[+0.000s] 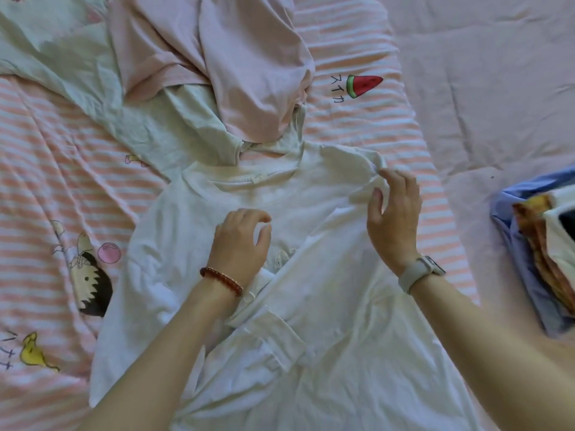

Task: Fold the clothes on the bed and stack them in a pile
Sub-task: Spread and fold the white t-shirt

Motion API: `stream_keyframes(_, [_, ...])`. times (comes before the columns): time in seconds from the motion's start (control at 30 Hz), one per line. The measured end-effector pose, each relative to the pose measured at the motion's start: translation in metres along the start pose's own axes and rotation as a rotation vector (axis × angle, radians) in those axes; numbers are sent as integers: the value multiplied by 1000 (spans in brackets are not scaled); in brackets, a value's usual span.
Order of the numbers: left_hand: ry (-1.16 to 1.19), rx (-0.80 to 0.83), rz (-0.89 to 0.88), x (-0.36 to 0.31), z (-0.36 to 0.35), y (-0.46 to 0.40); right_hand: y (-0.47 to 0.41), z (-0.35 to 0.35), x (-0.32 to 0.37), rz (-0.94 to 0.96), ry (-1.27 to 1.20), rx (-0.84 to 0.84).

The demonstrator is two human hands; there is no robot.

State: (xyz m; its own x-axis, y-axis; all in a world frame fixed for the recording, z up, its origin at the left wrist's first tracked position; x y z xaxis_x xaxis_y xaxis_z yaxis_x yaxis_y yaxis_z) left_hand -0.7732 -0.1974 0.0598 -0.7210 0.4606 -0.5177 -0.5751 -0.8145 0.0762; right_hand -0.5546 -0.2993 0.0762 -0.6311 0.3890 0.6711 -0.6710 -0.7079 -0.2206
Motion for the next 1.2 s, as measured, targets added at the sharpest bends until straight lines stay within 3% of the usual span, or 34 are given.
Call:
stream_keyframes(0.1, [-142, 120, -208, -32, -33, 41, 52, 26, -28, -90, 49, -23])
stream_keyframes(0.23, [-362, 396, -19, 2, -64, 85, 114, 15, -42, 53, 295, 298])
stream_keyframes(0.33, [-288, 397, 95, 18, -53, 105, 129, 1, -60, 37, 423, 537])
stream_keyframes(0.5, [-185, 372, 160, 33, -22, 149, 130, -15, -74, -35, 557, 725])
stream_keyframes(0.6, [-103, 292, 148, 40, -5, 179, 132, -20, -67, -99, 610, 770])
stream_keyframes(0.7, [-123, 245, 131, 50, -5, 190, 138, -20, -39, -74, 609, 698])
stream_keyframes(0.77, [-236, 301, 158, 57, -17, 182, 154, -28, -4, 147, 516, 677])
stream_keyframes(0.87, [-327, 329, 175, 58, -35, 168, 185, -47, 45, 454, 327, 779])
stream_keyframes(0.97, [-120, 232, 271, 62, -33, 168, 182, -74, 59, 516, 377, 870])
stream_keyframes(1.03, [112, 232, 311, 63, -32, 180, 176, -92, 61, 509, 431, 959])
stream_keyframes(1.1, [200, 235, 298, 60, -24, 192, 169, -99, 64, 490, 460, 1012])
stream_keyframes(1.2, [230, 401, 316, 61, -20, 208, 154, -79, 78, 439, 314, 863])
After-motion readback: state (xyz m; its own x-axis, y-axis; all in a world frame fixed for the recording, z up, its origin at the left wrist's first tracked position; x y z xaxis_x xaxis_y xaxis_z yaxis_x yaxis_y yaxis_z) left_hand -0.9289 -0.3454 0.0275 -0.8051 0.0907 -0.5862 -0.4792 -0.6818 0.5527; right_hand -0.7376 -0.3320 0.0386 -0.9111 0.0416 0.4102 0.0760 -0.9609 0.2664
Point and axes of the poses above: each hand's wrist, its own y-axis away from the middle knuckle, its own z-axis out of the back of the hand, x = y × z, the point moved 8 cm from there along -y, towards the middle knuckle, and after that the axes turned 6 degrees about -y, right-handed, at the moved point
